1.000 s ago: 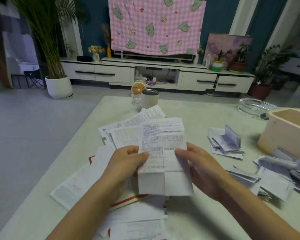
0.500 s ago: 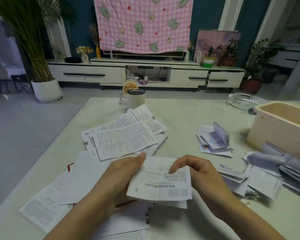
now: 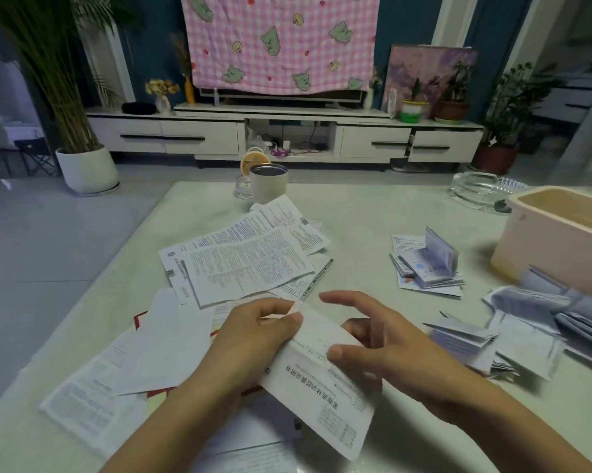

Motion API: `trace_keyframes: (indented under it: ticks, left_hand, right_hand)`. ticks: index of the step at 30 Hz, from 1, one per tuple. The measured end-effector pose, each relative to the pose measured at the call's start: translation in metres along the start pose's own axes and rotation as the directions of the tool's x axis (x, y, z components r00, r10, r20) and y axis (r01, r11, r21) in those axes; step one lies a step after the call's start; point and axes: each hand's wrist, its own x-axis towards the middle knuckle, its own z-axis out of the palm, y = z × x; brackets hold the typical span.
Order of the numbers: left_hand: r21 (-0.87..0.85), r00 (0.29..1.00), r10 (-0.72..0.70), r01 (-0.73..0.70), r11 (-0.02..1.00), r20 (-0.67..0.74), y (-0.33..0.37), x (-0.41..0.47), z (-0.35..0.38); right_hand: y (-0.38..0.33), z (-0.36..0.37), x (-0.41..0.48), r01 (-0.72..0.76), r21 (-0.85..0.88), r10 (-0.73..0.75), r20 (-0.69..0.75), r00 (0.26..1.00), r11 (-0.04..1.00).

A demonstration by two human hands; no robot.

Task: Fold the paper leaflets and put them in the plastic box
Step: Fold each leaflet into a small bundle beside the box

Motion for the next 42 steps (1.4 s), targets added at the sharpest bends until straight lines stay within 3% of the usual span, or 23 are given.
trace_keyframes:
  ticks: [2, 5, 9, 11, 13, 16, 20, 22, 24, 26, 28, 30, 32, 37, 39, 42]
  left_hand:
    - [0.151, 0.984, 0.144, -0.127, 0.980, -0.103, -0.002, 0.002, 0.002]
    - [0.381, 0.940, 0.341, -0.324, 0.866, 0.026, 0.002, -0.003, 0.005]
    - [0.416, 0.925, 0.266, -0.361, 0.835, 0.270, -0.005, -0.002, 0.008]
    - [0.353, 0.902, 0.267, -0.385, 0.853, 0.339, -0.006, 0.000, 0.008]
    - [0.248, 0.906, 0.242, -0.337, 0.908, 0.348, -0.005, -0.002, 0.009]
    - [0.044, 0.935, 0.092, -0.114, 0.992, 0.342, -0.002, -0.006, 0.014]
    - [-0.092, 0.946, 0.014, 0.017, 0.996, 0.324, 0.001, -0.010, 0.020]
    - [-0.121, 0.959, -0.029, 0.066, 0.990, 0.283, 0.000, -0.009, 0.023]
    - [-0.128, 0.972, -0.088, 0.117, 0.985, 0.216, -0.002, -0.007, 0.025]
    - [-0.191, 0.970, -0.113, 0.155, 0.969, 0.214, -0.002, -0.006, 0.026]
    - [-0.273, 0.962, -0.088, 0.160, 0.949, 0.259, 0.000, -0.007, 0.026]
    - [-0.266, 0.965, -0.041, 0.112, 0.958, 0.259, -0.001, -0.008, 0.025]
    - [-0.216, 0.976, -0.011, 0.060, 0.975, 0.219, -0.005, -0.006, 0.024]
    - [-0.083, 0.982, 0.031, -0.016, 0.996, 0.186, -0.008, -0.006, 0.028]
    - [-0.048, 0.981, 0.048, -0.040, 0.998, 0.190, -0.008, -0.008, 0.030]
    - [0.078, 0.978, 0.120, -0.134, 0.988, 0.173, -0.009, -0.008, 0.029]
  right_hand:
    - [0.001, 0.000, -0.001, 0.037, 0.047, -0.032, -0.112, 0.993, 0.998]
    - [0.000, 0.000, -0.001, 0.130, 0.032, -0.118, -0.243, 0.963, 0.991]
    - [-0.001, 0.001, -0.002, 0.213, 0.094, -0.188, -0.223, 0.957, 0.973]
    - [-0.003, 0.001, -0.003, 0.228, 0.102, -0.199, -0.235, 0.951, 0.968]
    - [-0.004, 0.001, -0.003, 0.239, 0.061, -0.215, -0.262, 0.941, 0.969]
    - [0.000, -0.002, -0.002, 0.221, -0.093, -0.240, -0.327, 0.914, 0.971]
    - [0.001, -0.001, -0.002, 0.217, 0.009, -0.205, -0.304, 0.931, 0.976]
    - [0.005, 0.001, -0.001, 0.266, -0.078, -0.275, -0.381, 0.883, 0.961]
    - [0.009, 0.002, 0.000, 0.314, -0.330, -0.437, -0.422, 0.795, 0.890]
    - [0.013, 0.002, 0.001, 0.350, -0.602, -0.623, -0.329, 0.710, 0.717]
    - [0.019, 0.001, 0.002, 0.387, -0.746, -0.713, -0.164, 0.681, 0.542]
    - [0.024, 0.002, 0.001, 0.410, -0.774, -0.707, -0.069, 0.704, 0.483]
    - [0.024, 0.006, -0.001, 0.418, -0.731, -0.665, -0.064, 0.744, 0.539]
    - [0.018, 0.006, -0.002, 0.259, -0.531, -0.489, -0.354, 0.797, 0.807]
    - [0.016, 0.004, -0.001, 0.211, -0.359, -0.342, -0.354, 0.871, 0.909]
    - [0.015, 0.004, -0.001, 0.173, -0.262, -0.253, -0.315, 0.915, 0.950]
